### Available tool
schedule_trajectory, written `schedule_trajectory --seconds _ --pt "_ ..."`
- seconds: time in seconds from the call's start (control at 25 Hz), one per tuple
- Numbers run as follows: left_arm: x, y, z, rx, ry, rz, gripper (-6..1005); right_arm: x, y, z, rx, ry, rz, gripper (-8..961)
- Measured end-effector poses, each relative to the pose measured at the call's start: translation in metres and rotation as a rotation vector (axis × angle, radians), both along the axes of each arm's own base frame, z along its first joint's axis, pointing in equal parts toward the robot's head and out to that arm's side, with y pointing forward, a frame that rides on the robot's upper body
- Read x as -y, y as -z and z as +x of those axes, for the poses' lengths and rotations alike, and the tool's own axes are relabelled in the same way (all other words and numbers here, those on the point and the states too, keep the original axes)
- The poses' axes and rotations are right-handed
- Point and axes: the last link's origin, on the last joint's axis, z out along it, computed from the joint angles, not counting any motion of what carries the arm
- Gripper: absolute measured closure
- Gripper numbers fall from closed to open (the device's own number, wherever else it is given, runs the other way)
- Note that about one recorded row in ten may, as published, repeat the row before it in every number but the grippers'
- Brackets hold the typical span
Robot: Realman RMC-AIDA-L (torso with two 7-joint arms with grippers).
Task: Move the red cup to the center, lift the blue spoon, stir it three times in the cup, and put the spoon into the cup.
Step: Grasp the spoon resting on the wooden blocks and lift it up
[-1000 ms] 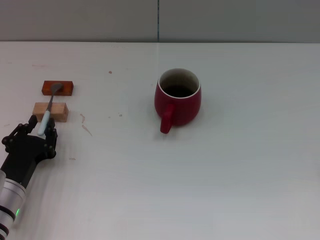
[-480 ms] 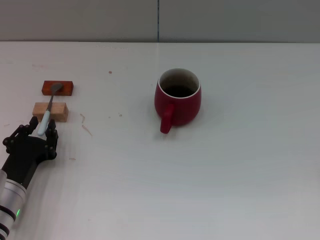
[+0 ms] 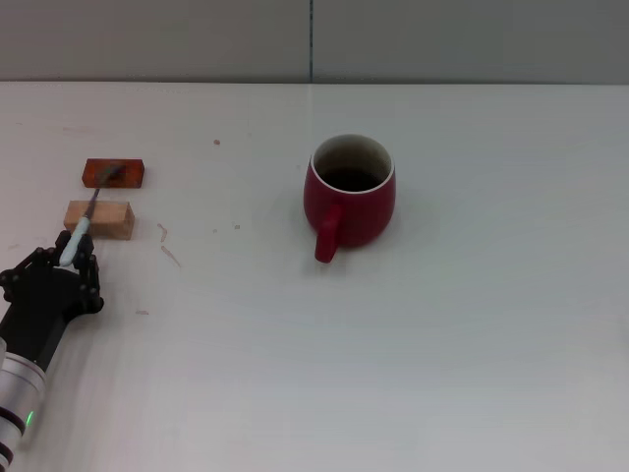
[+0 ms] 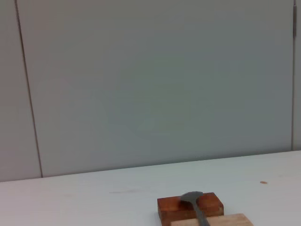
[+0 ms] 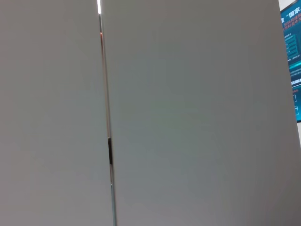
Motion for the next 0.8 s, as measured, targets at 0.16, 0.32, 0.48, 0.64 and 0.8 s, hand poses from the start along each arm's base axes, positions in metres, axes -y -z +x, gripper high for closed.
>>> schedule_trajectory --seconds 0.16,0.32,0.48,0.64,0.8 --pt "-0.002 0.0 0.001 -0.005 0.005 -0.001 780 0.0 0.0 0.0 0.0 0.0 0.0 177" --pt "-0.002 -0.002 0.005 -0.004 0.035 0.017 803 0.0 0.0 0.0 -0.001 0.0 0.0 176" --pt "0.0 -0.004 0.013 -0.002 0.091 0.033 820 0.0 0.0 0.0 -0.001 -0.001 0.0 176" --pt "-0.002 -0.008 0.027 0.012 0.182 0.04 822 -0.001 0.0 -0.001 -0.002 -0.004 0.001 176" --pt "-0.006 -0.011 0.03 0.022 0.206 0.031 823 -0.002 0.0 -0.001 -0.002 -0.006 0.001 176"
